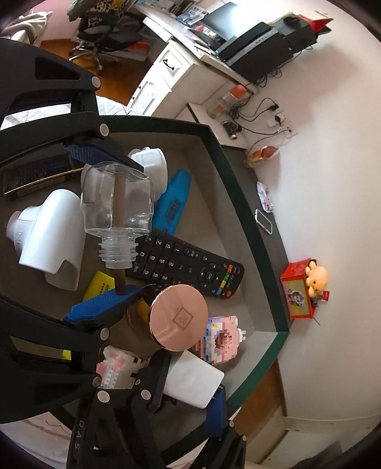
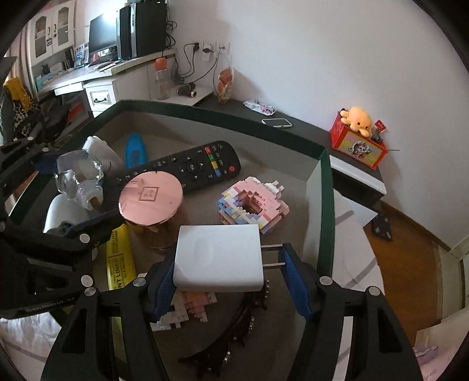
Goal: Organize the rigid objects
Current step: 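Lower the bottle and charger into the pink box and open both grippers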
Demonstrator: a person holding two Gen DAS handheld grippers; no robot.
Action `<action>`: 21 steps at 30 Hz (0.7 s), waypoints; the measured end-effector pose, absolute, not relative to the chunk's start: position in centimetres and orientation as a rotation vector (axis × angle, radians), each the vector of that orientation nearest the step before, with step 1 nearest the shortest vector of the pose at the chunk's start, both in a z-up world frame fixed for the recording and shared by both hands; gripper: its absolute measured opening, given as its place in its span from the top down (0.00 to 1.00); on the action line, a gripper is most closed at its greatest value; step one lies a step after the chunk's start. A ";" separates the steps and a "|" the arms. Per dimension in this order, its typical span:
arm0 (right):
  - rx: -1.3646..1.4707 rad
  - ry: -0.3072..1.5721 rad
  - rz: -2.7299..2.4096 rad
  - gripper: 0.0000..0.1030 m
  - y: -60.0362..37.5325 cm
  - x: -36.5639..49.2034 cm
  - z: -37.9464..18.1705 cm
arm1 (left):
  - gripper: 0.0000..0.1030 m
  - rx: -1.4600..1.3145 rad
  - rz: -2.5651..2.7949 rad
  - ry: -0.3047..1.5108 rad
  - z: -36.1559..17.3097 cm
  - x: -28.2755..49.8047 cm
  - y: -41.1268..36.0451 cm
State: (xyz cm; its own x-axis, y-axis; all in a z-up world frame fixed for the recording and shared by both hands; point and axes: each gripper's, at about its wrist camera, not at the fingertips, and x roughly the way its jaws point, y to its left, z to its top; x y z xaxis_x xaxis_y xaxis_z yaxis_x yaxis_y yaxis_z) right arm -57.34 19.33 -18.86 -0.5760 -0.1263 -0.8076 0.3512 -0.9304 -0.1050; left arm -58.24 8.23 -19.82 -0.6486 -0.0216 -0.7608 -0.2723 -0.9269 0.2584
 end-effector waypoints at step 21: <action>1.254 0.323 -2.568 0.34 19.5 -56.3 -18.2 | 0.20 -1.245 2.726 0.498 -19.4 -57.4 7.6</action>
State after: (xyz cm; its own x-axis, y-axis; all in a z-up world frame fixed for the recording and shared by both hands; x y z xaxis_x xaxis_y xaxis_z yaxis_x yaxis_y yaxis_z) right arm -56.29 19.51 -18.19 -0.5914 -0.1376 -0.7945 0.3304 -0.9402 -0.0831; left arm -57.40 7.60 -19.40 -0.6597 -0.0407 -0.7504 -0.2274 -0.9409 0.2509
